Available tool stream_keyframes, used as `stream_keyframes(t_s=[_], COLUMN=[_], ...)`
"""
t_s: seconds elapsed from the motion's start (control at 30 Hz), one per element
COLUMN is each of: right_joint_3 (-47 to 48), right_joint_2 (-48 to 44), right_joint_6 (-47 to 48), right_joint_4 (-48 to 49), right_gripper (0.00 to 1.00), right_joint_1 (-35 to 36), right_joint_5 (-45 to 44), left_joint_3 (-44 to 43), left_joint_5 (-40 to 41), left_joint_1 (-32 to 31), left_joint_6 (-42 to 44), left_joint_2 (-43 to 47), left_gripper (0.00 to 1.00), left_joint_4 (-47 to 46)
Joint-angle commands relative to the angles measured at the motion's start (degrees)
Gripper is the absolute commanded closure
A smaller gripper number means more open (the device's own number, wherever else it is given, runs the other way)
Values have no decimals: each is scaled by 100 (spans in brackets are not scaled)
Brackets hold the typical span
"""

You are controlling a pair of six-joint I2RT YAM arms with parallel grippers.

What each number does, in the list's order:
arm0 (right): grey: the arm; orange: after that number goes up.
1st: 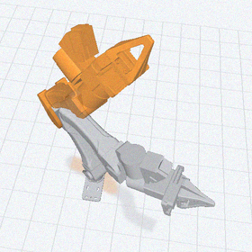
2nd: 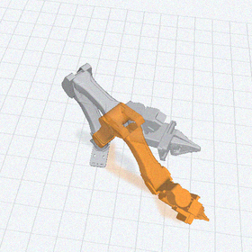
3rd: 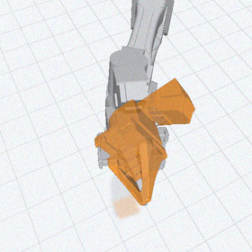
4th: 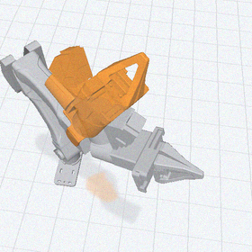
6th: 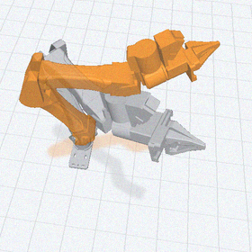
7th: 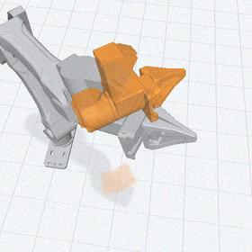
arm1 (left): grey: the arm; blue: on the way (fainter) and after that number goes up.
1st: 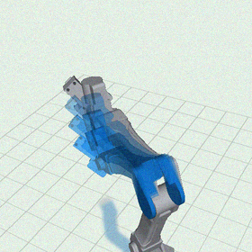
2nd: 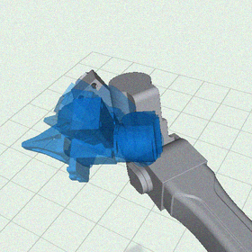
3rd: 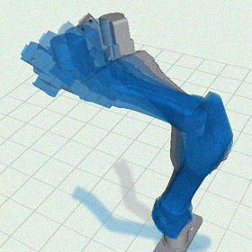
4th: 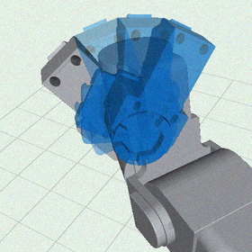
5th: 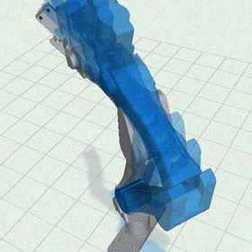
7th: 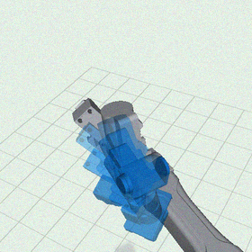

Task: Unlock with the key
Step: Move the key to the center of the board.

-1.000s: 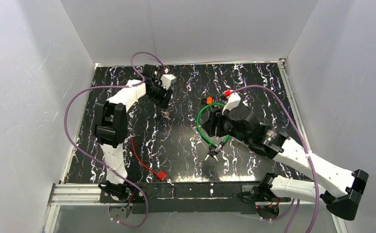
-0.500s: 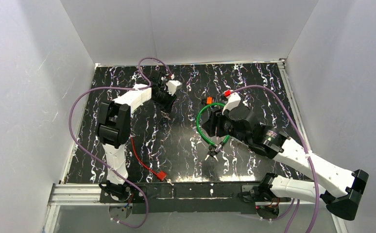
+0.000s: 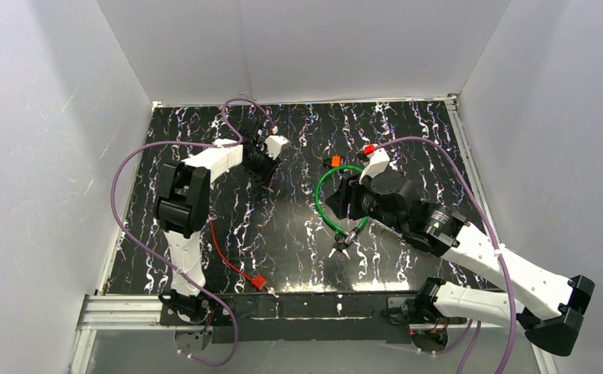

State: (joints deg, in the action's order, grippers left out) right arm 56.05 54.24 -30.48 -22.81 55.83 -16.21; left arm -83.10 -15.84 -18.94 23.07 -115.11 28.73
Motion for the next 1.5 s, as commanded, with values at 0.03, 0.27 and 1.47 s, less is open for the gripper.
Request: stream_keyframes(t_s=[0.03,0.27,1.47], right_joint_3=[38,6,-28], right_joint_2=[-126,-134,1839], right_joint_6=[-80,-139,211], right_joint_4=[125,125,835], right_gripper=[45,52,40], right_joint_1=[-37,-40,-64], right_joint_5=[-101,-68,933], left_joint_3=[92,357,-374], left_joint_5=[-182,-414,-2791], left_joint_1=[-33,-258,177], left_joint_6=[-117,-283,-979], left_joint_2=[91,134,3051], left_gripper=[78,82,11], left_joint_4=[3,-173,2474])
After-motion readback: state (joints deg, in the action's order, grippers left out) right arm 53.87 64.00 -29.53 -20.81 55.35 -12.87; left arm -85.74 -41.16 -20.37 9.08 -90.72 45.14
